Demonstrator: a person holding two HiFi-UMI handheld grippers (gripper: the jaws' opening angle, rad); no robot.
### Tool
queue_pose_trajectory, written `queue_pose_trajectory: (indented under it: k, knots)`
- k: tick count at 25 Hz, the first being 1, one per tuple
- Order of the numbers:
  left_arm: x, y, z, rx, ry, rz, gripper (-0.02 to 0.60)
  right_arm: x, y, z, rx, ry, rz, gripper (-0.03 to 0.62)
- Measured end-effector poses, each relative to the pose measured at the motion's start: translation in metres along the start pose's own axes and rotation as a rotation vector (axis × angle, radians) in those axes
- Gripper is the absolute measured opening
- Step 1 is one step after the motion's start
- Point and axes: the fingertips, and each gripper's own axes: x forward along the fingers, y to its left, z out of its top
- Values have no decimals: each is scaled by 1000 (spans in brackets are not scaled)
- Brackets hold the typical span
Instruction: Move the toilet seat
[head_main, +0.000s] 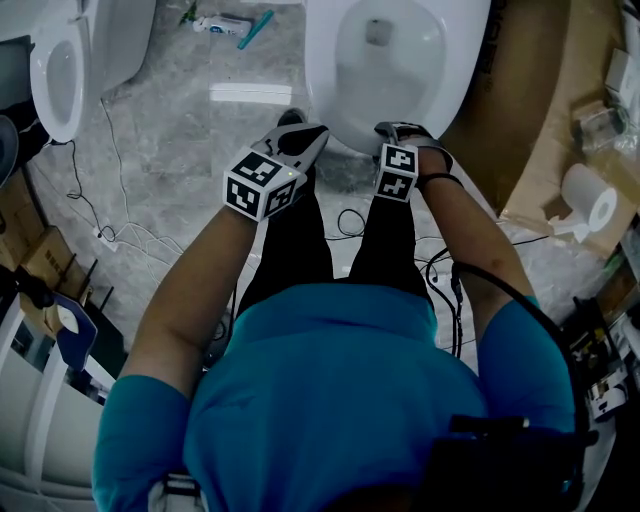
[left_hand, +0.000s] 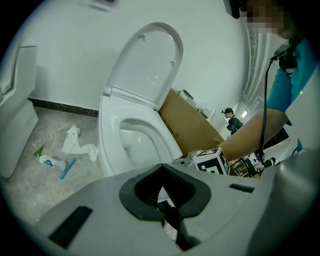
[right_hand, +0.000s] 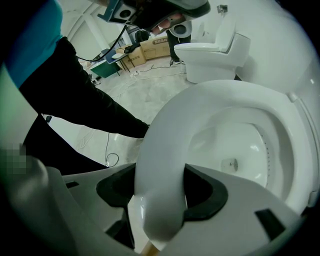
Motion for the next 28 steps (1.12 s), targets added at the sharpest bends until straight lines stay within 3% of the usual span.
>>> queue_pose_trajectory:
  k: [10,28]
  knots:
    - [-22,-5,20,0,-53,11,3,-29,5,6,14,-13,-5,269]
    - [-52,-19,55,7,-120,34,3,-83,6,20,-48,-85,-298,249]
